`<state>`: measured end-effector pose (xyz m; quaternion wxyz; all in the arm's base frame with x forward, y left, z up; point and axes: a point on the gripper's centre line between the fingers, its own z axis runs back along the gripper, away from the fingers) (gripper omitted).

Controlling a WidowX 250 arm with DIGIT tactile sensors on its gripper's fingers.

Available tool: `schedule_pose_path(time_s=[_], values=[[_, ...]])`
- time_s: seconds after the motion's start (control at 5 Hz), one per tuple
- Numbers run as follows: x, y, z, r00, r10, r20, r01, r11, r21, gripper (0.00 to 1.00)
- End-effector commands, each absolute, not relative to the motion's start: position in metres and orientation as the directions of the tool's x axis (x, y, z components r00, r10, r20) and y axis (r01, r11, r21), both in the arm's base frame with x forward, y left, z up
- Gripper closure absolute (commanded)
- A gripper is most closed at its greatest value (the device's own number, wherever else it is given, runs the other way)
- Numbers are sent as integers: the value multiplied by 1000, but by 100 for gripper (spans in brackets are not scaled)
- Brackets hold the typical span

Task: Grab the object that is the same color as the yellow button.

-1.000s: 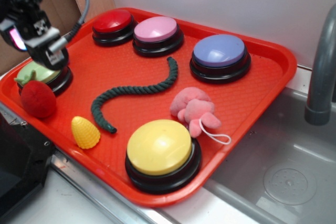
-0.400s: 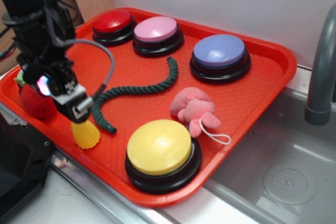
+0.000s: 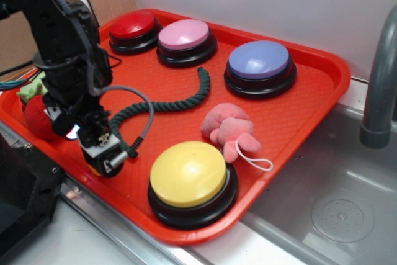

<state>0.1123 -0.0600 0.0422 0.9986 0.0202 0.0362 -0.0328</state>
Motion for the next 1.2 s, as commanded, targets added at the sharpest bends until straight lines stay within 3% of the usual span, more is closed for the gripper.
schedule_pose_path(time_s=[0.0,0.2,0.4,0.8,1.0], values=[[112,-63,37,996,-69,-63,70,997,15,0],[113,-60,34,997,-48,-61,49,999,20,45],[113,-57,34,998,-20,-55,21,1000,18,100],[115,-53,40,999,-16,-46,17,1000,26,100],[121,-49,68,1000,-18,4,18,1000,-8,100]])
